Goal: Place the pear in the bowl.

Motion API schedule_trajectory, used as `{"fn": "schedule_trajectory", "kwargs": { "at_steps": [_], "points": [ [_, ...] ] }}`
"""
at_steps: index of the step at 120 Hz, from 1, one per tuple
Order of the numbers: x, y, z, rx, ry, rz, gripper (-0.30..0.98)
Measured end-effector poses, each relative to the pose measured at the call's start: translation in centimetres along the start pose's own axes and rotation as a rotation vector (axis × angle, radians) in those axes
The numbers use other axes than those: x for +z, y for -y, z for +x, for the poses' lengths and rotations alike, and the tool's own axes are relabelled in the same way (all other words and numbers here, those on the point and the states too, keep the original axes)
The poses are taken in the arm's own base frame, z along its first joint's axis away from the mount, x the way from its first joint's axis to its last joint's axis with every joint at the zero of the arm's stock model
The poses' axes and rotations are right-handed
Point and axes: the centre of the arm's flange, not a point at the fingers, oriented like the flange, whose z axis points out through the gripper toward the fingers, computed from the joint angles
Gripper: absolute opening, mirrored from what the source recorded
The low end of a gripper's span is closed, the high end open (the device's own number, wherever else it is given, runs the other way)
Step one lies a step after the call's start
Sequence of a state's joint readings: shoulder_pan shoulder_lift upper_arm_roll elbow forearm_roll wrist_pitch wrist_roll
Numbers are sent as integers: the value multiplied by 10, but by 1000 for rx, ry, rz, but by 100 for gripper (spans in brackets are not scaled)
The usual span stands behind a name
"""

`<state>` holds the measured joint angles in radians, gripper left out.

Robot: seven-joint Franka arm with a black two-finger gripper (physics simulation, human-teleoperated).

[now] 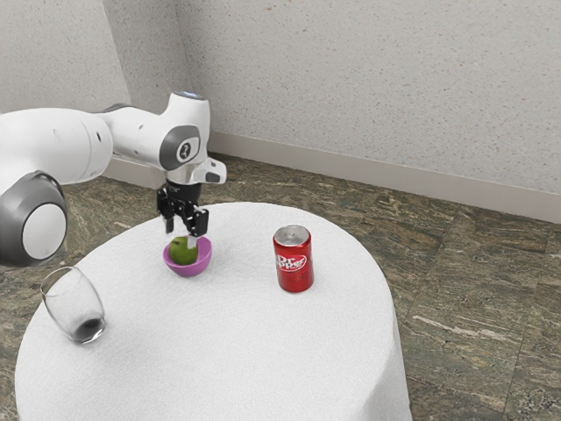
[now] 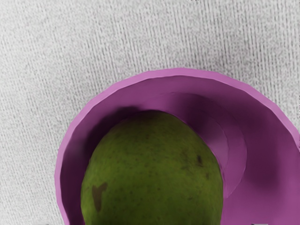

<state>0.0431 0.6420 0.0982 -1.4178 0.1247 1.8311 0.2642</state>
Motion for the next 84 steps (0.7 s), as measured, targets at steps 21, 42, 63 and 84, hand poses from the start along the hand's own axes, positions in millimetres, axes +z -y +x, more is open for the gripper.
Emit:
{"fn": "schedule_trajectory", "kwargs": {
  "at_steps": [21,42,63,84],
  "points": [
    [-45,-7,-14,15,-56,10,62],
    [-216,-67,-119,76,-267,-9,66],
    [-281,-123,-182,144,-306,-48,67],
    [-277,-174,-179,218,-248,-56,68]
  ]
}}
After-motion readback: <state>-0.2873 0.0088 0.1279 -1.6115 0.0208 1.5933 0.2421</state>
